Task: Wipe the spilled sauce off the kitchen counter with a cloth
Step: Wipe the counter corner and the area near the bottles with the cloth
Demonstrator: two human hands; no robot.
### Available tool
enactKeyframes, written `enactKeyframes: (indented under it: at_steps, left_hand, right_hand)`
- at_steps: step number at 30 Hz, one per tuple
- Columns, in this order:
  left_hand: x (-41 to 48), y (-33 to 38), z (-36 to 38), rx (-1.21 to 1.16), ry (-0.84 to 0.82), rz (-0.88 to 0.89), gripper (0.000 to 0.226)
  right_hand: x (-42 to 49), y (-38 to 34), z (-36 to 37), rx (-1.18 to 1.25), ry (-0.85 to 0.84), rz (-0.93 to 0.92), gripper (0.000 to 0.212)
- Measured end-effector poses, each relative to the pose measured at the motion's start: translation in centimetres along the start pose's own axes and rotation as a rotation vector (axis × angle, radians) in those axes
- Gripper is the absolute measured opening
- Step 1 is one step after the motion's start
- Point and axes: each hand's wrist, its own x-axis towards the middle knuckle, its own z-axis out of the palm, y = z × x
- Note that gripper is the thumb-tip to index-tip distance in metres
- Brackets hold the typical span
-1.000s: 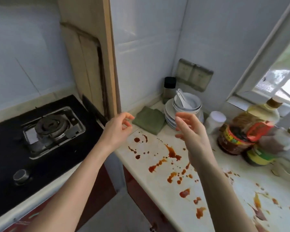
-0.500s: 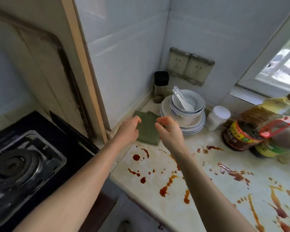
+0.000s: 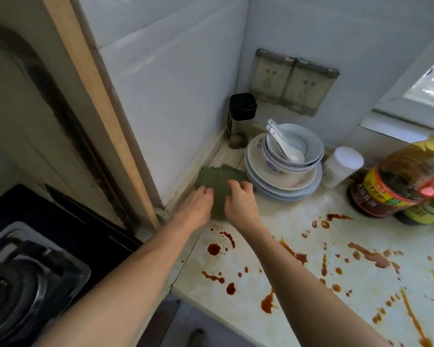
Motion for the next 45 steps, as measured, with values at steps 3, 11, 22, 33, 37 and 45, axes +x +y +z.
enactKeyframes:
  at_steps: [3, 11, 22, 33, 37, 45]
  left_hand:
    - [-0.1, -0.2, 0.0, 0.036, 0.013, 0.012, 0.056]
    - [-1.5, -1.0, -1.6, -0.098, 0.028, -0.018, 0.039]
    - [-1.2, -2.0, -1.2, -0.174, 0.114, -0.048, 0.057]
    - [-3.6, -2.1, -0.7, -0.328, 0.191, -0.058, 0.05]
    - [-3.4, -1.8, -0.3, -0.336, 0.182, -0.058, 0.052]
    - [-1.1, -1.6, 0.7, -0.233, 0.058, -0.103, 0.063]
  right_hand:
    - [1.4, 0.0, 0.8, -0.136, -0.032, 0.036, 0.058]
    - [3.0, 0.0, 4.0, -0.295, -0.046, -0.003, 0.06]
    - [2.1, 2.4, 7.6, -0.488, -0.059, -0.346, 0.079]
    - [2.3, 2.7, 6.3, -0.217, -0.176, -0.44, 0.077]
    - [1.2, 3.9, 6.5, -0.071, 0.017, -0.454, 0.063]
    - [4.6, 1.0, 6.0, -0.12, 0.266, -0.184, 0.025]
